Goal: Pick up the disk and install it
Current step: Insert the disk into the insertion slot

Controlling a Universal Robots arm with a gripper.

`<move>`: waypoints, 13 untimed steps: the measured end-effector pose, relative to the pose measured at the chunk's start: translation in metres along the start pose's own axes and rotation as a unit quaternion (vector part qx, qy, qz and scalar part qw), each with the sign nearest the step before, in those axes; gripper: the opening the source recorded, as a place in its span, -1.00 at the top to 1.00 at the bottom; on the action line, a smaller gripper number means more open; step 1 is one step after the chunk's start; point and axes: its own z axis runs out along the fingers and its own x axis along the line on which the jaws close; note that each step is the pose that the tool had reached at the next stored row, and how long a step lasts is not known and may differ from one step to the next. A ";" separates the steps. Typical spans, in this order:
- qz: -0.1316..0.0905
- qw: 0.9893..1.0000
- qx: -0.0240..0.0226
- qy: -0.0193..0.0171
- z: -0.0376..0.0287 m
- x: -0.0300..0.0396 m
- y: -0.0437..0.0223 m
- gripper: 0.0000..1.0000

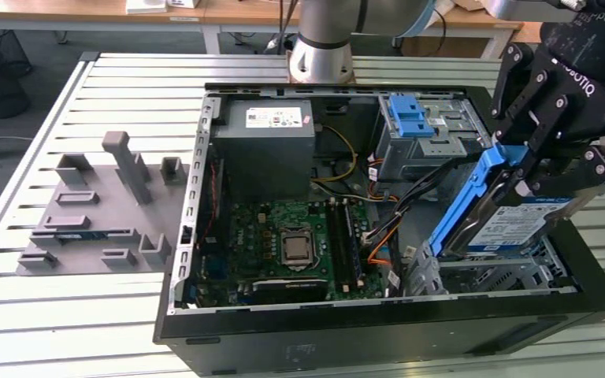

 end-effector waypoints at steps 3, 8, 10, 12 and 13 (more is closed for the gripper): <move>0.001 1.000 0.000 0.000 0.0030 0.0001 0.0000 0.26; 0.001 1.000 0.000 0.000 0.0080 0.0002 0.0000 0.26; 0.001 1.000 0.000 0.000 0.0080 0.0002 0.0000 0.26; 0.001 1.000 0.000 0.000 0.0081 0.0002 0.0000 0.26; 0.001 1.000 0.000 0.000 0.0081 0.0002 0.0000 0.26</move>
